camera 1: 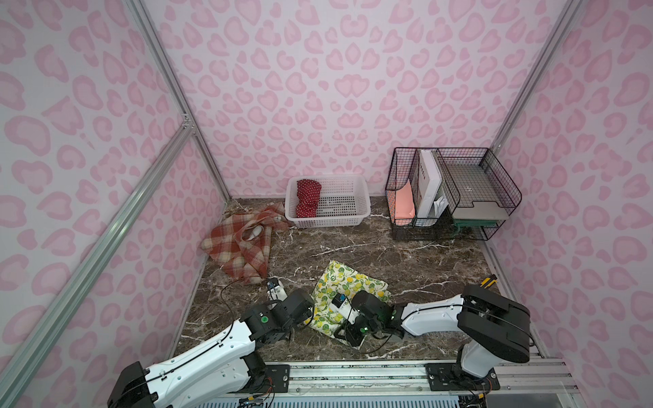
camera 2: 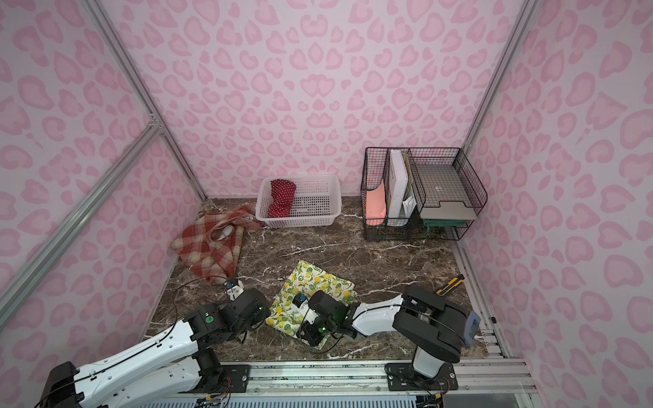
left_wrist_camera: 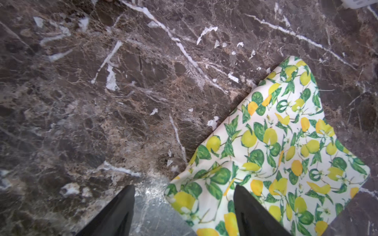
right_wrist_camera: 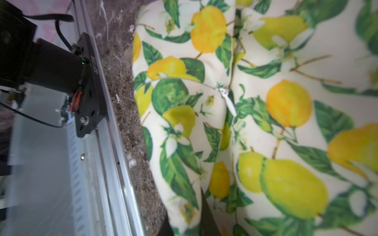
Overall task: Roll up the skirts
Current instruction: Roll the skirt at the center of the board.
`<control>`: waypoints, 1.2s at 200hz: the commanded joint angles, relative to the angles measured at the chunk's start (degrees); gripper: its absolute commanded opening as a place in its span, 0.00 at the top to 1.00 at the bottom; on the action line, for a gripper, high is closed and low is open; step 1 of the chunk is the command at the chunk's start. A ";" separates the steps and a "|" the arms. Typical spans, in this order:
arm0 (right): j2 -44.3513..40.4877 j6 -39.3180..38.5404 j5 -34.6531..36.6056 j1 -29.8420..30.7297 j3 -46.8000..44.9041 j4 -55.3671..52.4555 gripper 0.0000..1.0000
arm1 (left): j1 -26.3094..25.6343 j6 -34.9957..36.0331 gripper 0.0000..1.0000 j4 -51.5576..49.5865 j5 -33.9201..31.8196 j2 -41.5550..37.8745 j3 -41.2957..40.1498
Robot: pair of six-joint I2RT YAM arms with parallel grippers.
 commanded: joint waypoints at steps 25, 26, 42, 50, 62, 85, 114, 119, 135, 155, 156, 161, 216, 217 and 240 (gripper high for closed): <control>3.28 12.70 -19.56 -6.19 -2.49 10.45 1.00 | -0.64 -0.79 0.23 -0.70 1.87 -0.49 -0.59; 3.32 12.78 -19.80 -6.35 -2.49 10.70 1.00 | -0.64 -0.80 0.23 -0.68 1.82 -0.53 -0.63; 5.41 15.02 -21.54 -7.92 -2.41 12.32 1.00 | -1.08 -0.97 0.23 -0.26 1.42 -1.81 -0.55; 6.37 15.63 -21.89 -8.42 -2.22 12.45 1.00 | -1.34 -1.07 0.23 0.05 1.44 -2.50 -0.58; 7.67 16.54 -21.99 -9.25 -2.10 12.21 1.00 | -2.15 -2.19 0.22 0.60 1.30 -3.47 -0.92; 8.72 17.69 -22.22 -10.89 -2.75 13.67 1.00 | -5.58 -6.43 0.22 0.85 -0.56 -3.91 -1.77; 9.44 18.14 -22.19 -12.34 -3.01 14.10 1.00 | -11.57 -12.25 0.30 -0.65 -4.90 -2.96 -1.09; 9.65 18.01 -22.11 -12.42 -2.95 13.89 1.00 | -12.70 -13.28 0.32 -1.32 -5.92 -2.73 -0.77; 9.61 17.62 -21.71 -12.30 -3.02 13.75 1.00 | -15.31 -15.54 0.35 -3.50 -8.83 -1.94 0.35; 9.59 17.44 -21.44 -12.27 -3.23 13.72 1.00 | -16.54 -16.38 0.38 -2.23 -9.59 -1.39 -0.06; 9.64 17.48 -21.44 -12.25 -3.25 13.70 1.00 | -16.55 -16.42 0.38 -2.11 -9.53 -1.33 -0.19; 9.62 17.52 -21.38 -12.31 -3.36 13.73 1.00 | -16.64 -16.42 0.38 -1.17 -9.12 -0.89 -0.50; 9.41 17.09 -20.85 -11.91 -3.76 13.74 1.00 | -17.75 -16.52 0.35 4.91 -8.09 8.63 0.74; 9.41 17.09 -20.84 -11.93 -3.78 13.71 1.00 | -17.73 -16.53 0.35 4.93 -8.16 8.69 0.74; 9.59 17.08 -20.83 -11.67 -3.98 13.94 1.00 | -17.93 -16.71 0.28 8.00 -8.82 9.69 -0.17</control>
